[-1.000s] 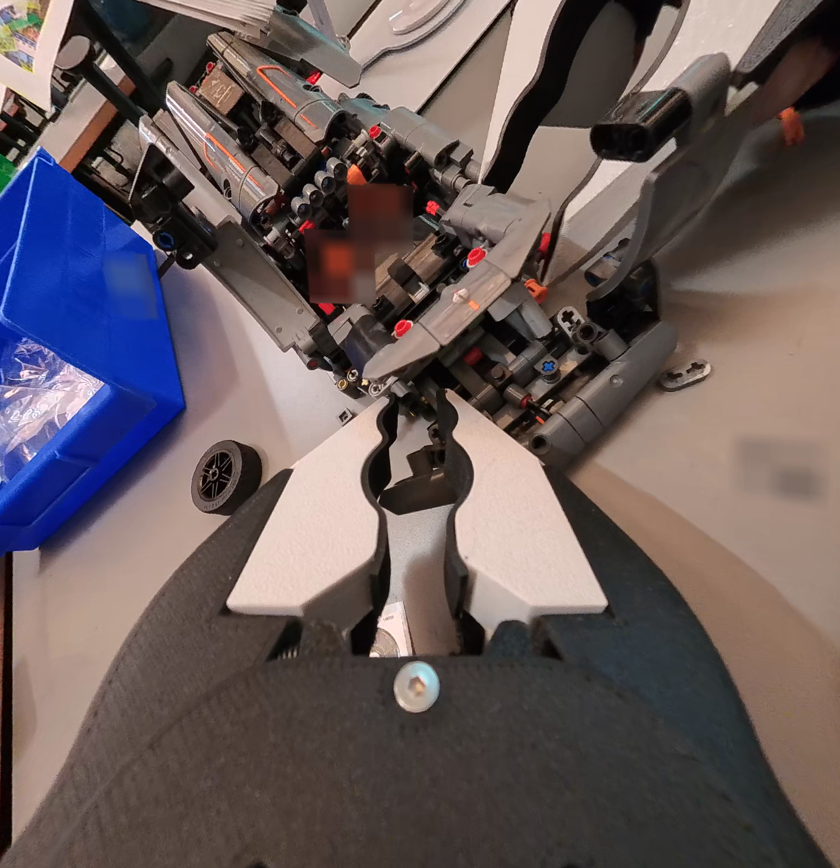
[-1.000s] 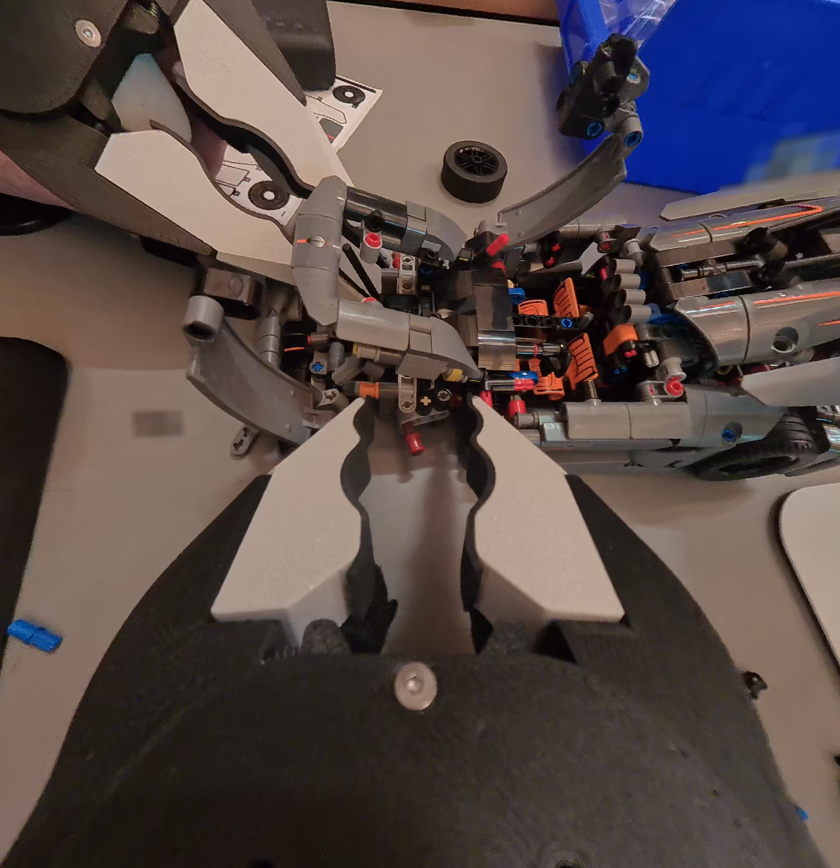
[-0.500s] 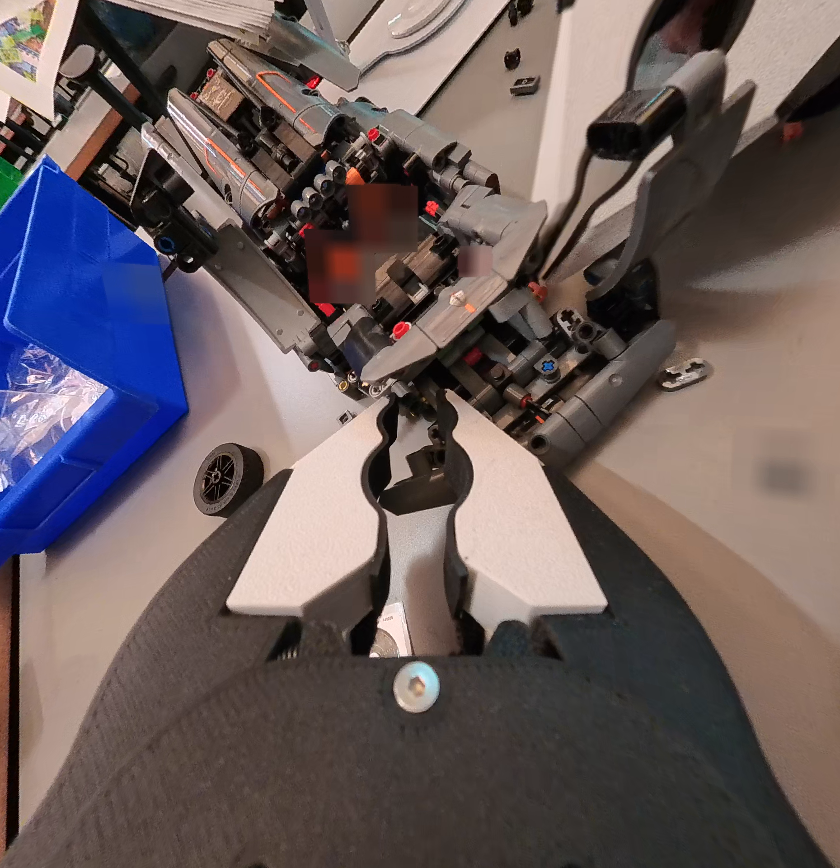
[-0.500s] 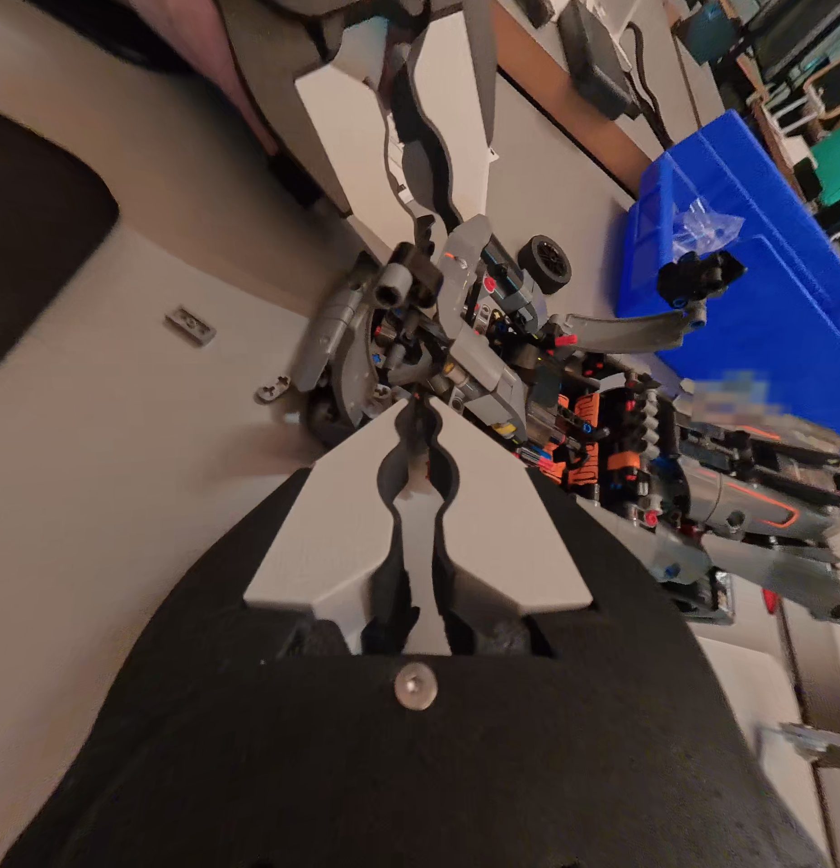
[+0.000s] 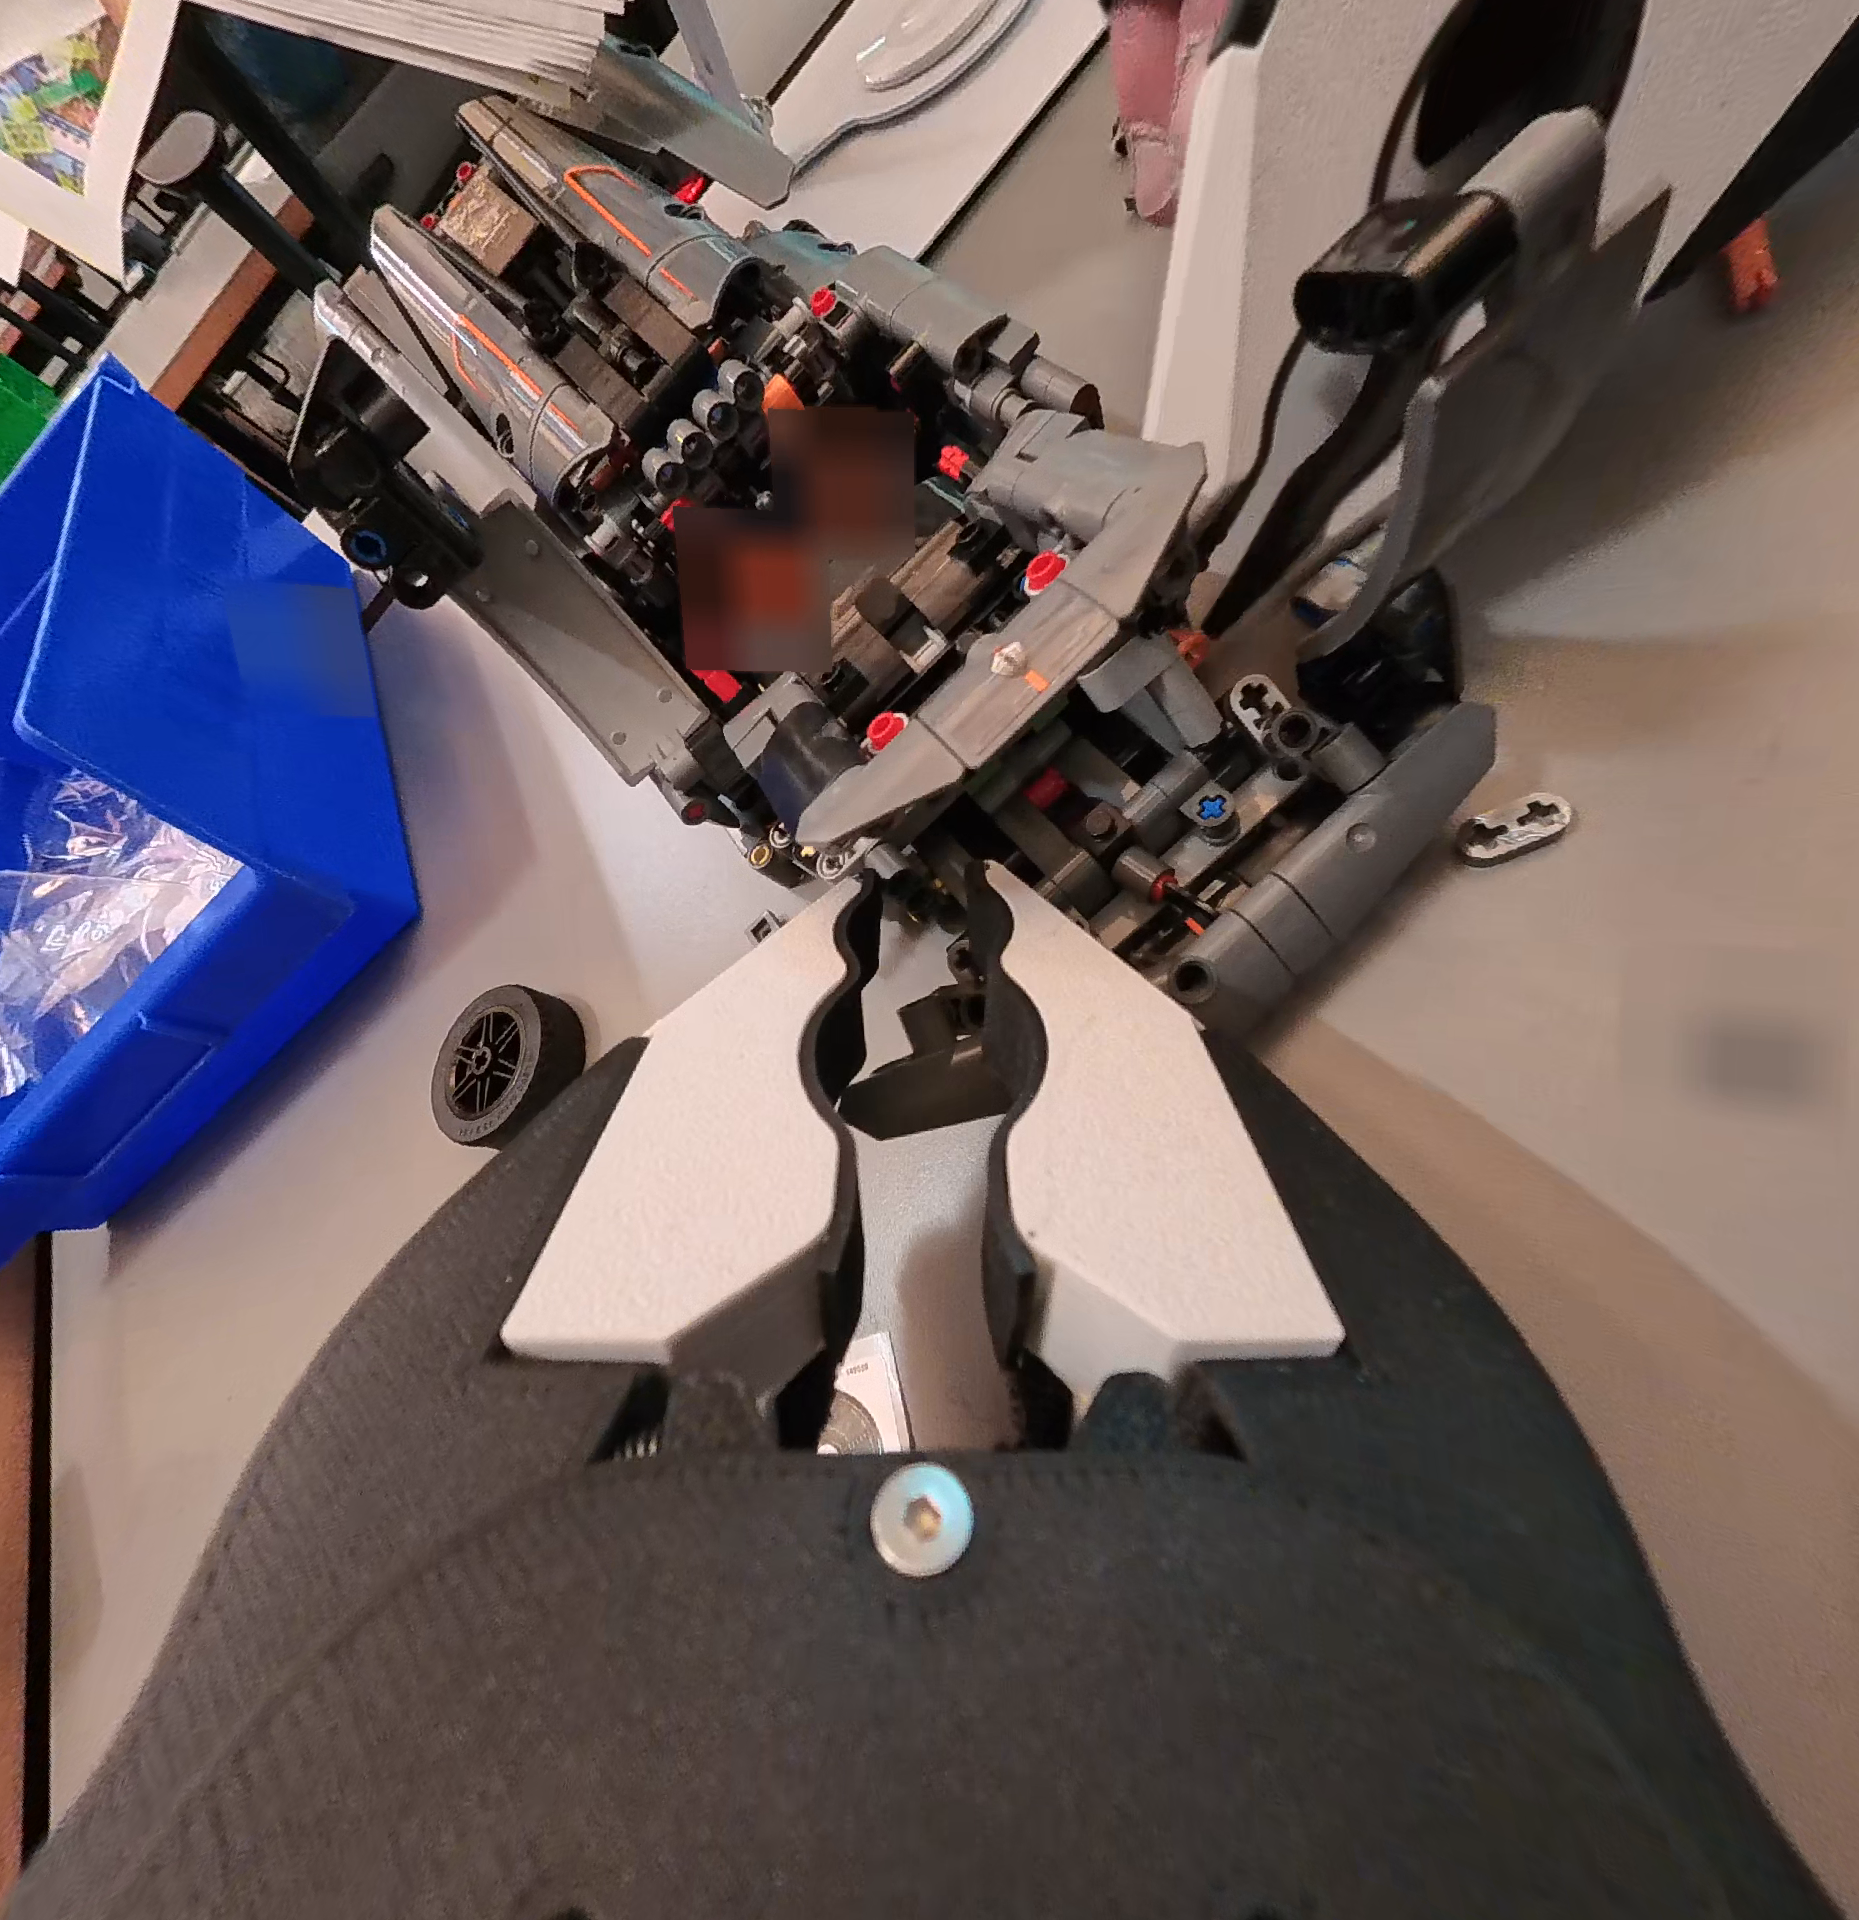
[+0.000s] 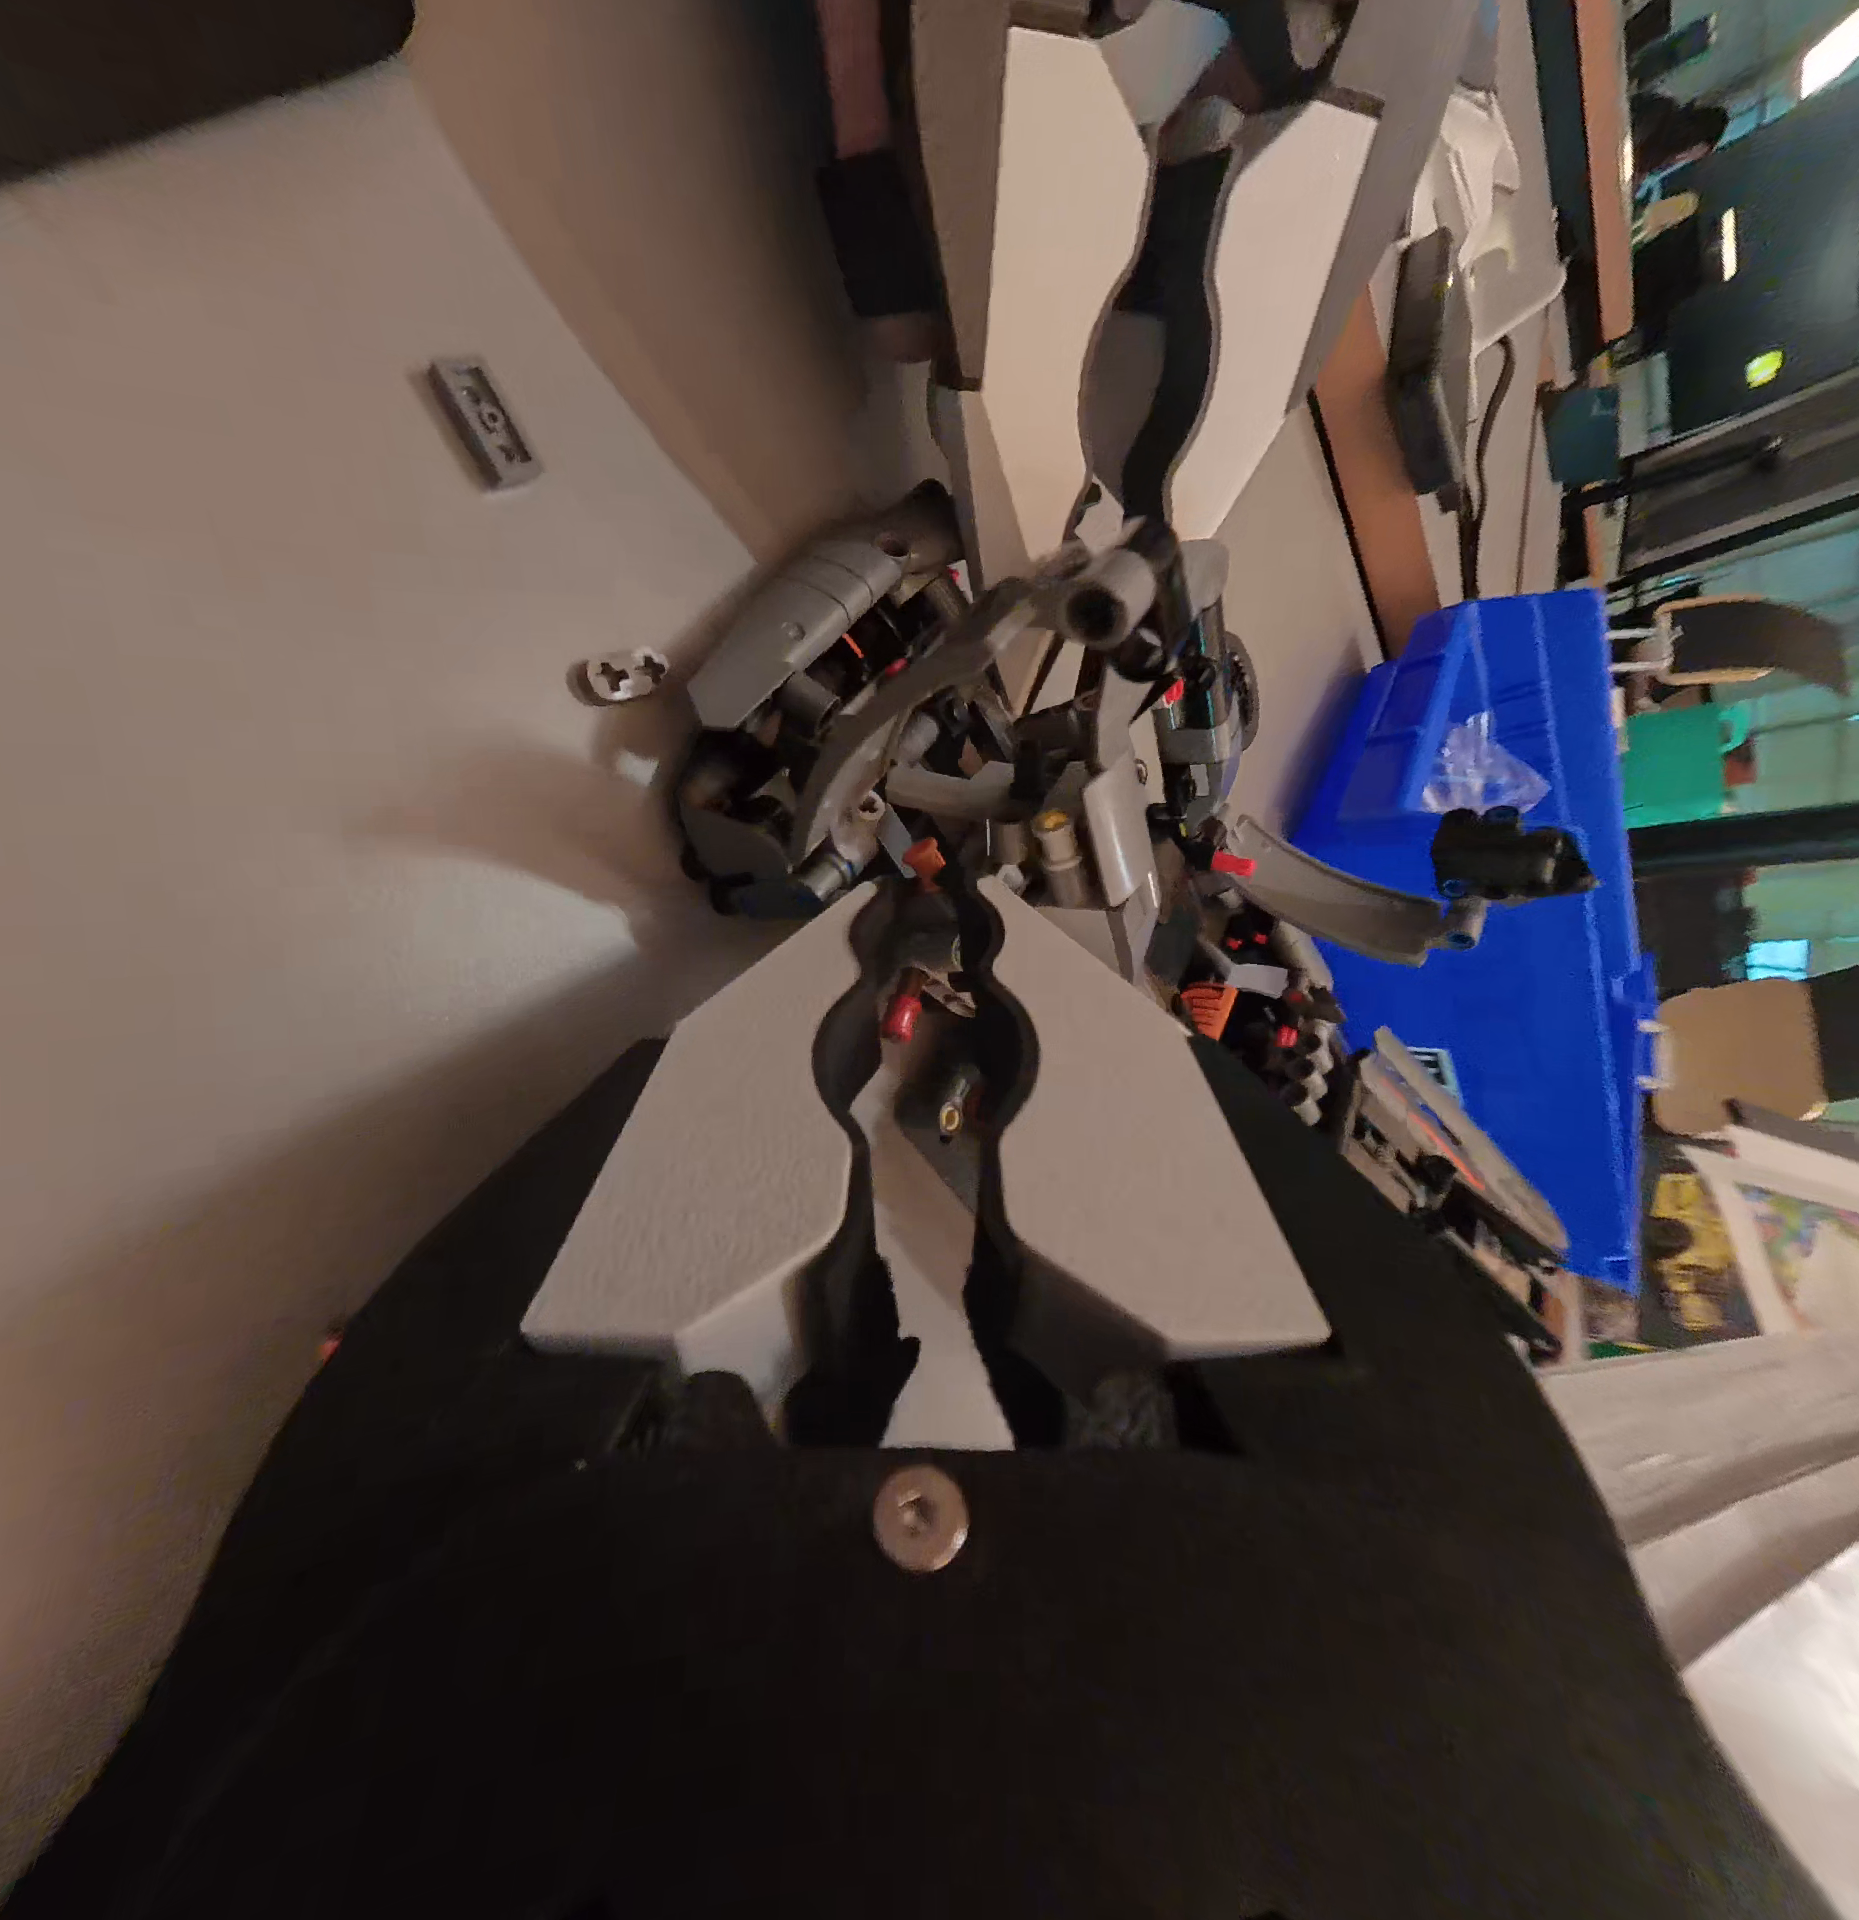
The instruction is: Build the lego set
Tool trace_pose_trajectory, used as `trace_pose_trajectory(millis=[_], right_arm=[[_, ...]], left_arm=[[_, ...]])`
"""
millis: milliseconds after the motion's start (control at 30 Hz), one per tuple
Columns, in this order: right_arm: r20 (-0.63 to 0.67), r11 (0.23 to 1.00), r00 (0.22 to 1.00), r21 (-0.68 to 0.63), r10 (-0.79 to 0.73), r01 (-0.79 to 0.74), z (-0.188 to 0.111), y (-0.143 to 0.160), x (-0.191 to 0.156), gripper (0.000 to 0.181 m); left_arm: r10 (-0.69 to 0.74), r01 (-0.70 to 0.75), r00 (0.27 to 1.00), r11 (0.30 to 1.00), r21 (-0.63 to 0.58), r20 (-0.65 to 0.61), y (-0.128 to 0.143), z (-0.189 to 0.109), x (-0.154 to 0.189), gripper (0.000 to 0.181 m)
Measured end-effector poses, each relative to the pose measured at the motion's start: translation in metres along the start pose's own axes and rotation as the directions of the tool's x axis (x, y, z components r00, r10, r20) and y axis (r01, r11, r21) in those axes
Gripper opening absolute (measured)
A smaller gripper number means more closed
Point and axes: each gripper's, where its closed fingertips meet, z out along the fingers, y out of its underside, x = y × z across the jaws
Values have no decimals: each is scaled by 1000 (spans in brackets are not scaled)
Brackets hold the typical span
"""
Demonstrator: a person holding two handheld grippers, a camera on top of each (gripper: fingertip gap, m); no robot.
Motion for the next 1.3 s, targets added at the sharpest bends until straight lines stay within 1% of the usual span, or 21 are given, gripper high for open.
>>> trace_pose_trajectory(millis=[133,300,433,567,700,867,1000,1133,1233,1300], right_arm=[[-53,994,992,-15,-111,110,0,0,2,9],[-93,988,984,14,-153,155,-1,0,1,8],[-126,973,965,-3,-230,232,3,1,2,14],[-147,956,945,-19,-291,291,2,0,2,12],[-142,968,958,8,-249,253,-2,0,5,5],[-141,958,948,-14,-285,286,1,1,2,8],[-112,954,948,-18,-299,299,6,0,0,10],[-78,959,956,-15,-284,284,7,-1,0,9],[-37,974,974,6,-225,225,7,-2,0,5],[10,989,990,30,-143,143,6,-3,0,4]], left_arm=[[0,0,1000,1000,1,-2,0,0,0,14],[5,-5,1000,1000,1,1,0,0,0,14],[-2,2,1000,1000,2,-8,0,0,0,14],[1,-1,1000,1000,1,-4,0,0,0,14],[6,-6,1000,1000,2,1,0,0,0,14],[5,-5,1000,1000,2,1,0,0,0,14],[1,-1,1000,1000,0,0,0,0,-1,14],[2,-2,1000,1000,-2,4,0,0,-1,13],[5,-5,1000,1000,-2,7,0,0,-1,13],[8,-8,1000,1000,-2,9,0,0,-1,13]])
